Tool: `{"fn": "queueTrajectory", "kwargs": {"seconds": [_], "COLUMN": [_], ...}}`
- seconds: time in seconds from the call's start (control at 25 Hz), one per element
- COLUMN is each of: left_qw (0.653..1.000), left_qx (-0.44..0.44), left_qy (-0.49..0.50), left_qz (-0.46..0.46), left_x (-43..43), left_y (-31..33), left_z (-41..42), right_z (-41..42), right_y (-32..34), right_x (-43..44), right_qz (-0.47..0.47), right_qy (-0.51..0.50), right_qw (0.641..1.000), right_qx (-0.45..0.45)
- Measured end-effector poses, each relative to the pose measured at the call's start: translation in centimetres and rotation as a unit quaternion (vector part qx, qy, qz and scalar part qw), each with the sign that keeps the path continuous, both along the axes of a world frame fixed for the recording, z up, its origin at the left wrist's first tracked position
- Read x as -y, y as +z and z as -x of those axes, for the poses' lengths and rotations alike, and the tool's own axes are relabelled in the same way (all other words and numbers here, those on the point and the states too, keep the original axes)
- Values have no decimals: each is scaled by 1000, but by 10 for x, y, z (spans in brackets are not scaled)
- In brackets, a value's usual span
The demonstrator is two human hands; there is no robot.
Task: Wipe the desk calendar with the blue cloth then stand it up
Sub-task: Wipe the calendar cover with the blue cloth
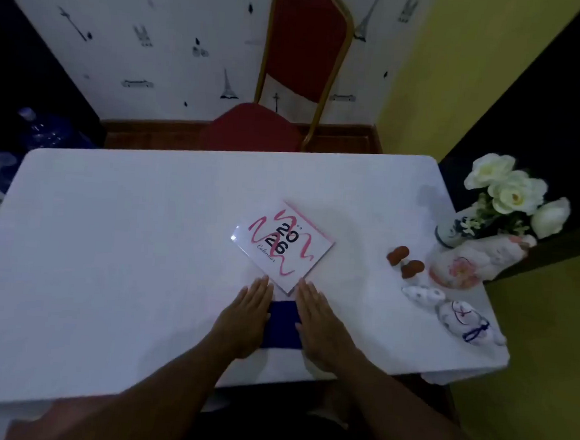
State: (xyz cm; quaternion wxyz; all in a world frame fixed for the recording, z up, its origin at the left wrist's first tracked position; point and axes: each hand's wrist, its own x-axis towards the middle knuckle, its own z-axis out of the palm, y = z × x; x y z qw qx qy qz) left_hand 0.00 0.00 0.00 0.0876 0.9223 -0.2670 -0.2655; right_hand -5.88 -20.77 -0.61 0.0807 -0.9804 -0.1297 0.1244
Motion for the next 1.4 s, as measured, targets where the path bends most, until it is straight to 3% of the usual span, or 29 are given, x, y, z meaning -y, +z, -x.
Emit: {"fn": "queueTrajectory", "kwargs": {"seconds": [0.32, 0.44, 0.6, 0.72, 0.88, 1.16, 1.4], "left_qw": [997, 992, 991, 996, 997, 976, 972], "left_qx": [42, 104, 109, 75, -54, -119, -24], "left_qy": [-42, -63, -78, -42, 20, 87, 152], "left_qz": [-42, -29, -4, 29, 60, 158, 179], "left_x": [-20, -24, -21, -19, -19, -30, -45], "left_y": [-22, -18, -13, -12, -15, 2, 11], "left_z": [33, 31, 28, 25, 14, 15, -35], "right_z": [16, 12, 11, 13, 11, -14, -35], "right_y": [-25, -28, -28, -24, -20, -5, 11], "right_x": [8, 8, 4, -5, -29, -56, -29], "right_qz": [3, 21, 3, -4, -46, -146, -267], "right_qy": [90, 107, 91, 59, 12, -37, -108], "right_qw": [996, 994, 995, 997, 996, 984, 958], "right_qx": [15, 28, 37, 48, 78, 93, -8]}}
